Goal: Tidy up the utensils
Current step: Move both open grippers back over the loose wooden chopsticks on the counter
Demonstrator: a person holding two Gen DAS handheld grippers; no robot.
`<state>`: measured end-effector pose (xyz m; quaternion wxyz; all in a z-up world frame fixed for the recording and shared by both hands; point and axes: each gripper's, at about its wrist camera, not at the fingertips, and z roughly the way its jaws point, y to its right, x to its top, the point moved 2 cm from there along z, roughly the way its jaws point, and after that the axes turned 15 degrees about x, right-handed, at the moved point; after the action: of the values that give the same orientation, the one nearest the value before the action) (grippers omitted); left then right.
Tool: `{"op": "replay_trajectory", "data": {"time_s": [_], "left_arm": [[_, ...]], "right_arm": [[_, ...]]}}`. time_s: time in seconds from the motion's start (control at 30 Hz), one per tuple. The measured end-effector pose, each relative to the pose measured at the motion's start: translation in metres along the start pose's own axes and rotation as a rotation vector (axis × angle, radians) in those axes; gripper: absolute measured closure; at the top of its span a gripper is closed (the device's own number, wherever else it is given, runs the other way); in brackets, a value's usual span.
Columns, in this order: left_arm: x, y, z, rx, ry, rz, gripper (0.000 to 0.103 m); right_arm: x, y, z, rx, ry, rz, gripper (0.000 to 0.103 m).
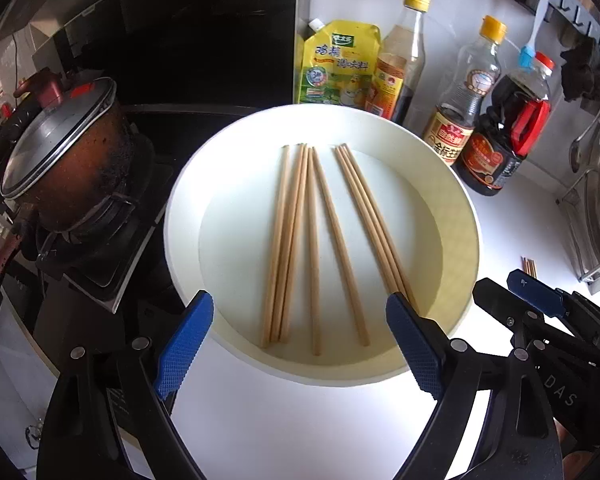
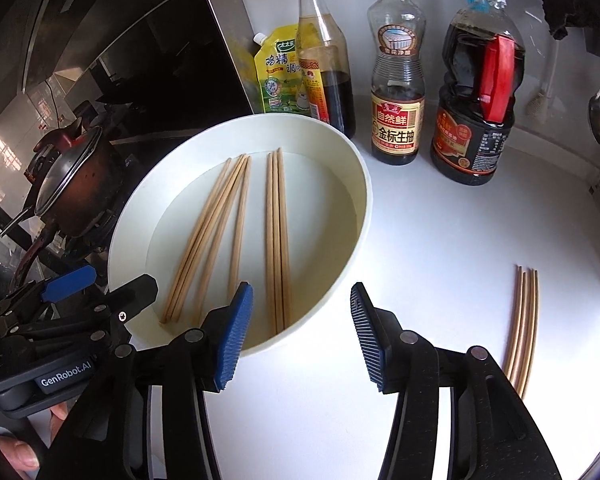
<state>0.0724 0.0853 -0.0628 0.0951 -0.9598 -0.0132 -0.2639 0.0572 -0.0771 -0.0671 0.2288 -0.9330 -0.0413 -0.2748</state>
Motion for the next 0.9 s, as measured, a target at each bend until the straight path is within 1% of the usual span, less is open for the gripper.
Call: {"op": "replay_trajectory", "data": {"time_s": [0.1,0.17,0.23,0.47,0.6,0.73,0.9], "left_arm": [[-0.005,0.014,-0.007,-0.014,0.004,0.024,0.016],[-0.007,0.023,-0.011,-0.022,0.01,0.04,0.016],[-0.009,0.032,-0.015,-0.032,0.016,0.056,0.016],[-0.017,0.066,-0.027,-0.071,0.024,0.115,0.015],[-0.021,0.09,-0.036,-0.087,0.051,0.155,0.015],[-0.022,0.12,-0.042,-0.126,0.057,0.184,0.013],[-0.032,0.155,-0.042,-0.148,0.061,0.232,0.013]], "right_arm": [[-0.008,0.008,-0.012,-0.015,0.01,0.007,0.053],[-0.013,0.015,-0.02,-0.029,0.019,0.014,0.049],[-0.019,0.023,-0.03,-0.043,0.027,0.019,0.049],[-0.048,0.058,-0.066,-0.101,0.064,0.053,0.044],[-0.07,0.091,-0.086,-0.164,0.072,0.102,0.043],[-0.09,0.128,-0.102,-0.231,0.07,0.164,0.043],[-0.11,0.166,-0.107,-0.278,0.054,0.221,0.043]]}}
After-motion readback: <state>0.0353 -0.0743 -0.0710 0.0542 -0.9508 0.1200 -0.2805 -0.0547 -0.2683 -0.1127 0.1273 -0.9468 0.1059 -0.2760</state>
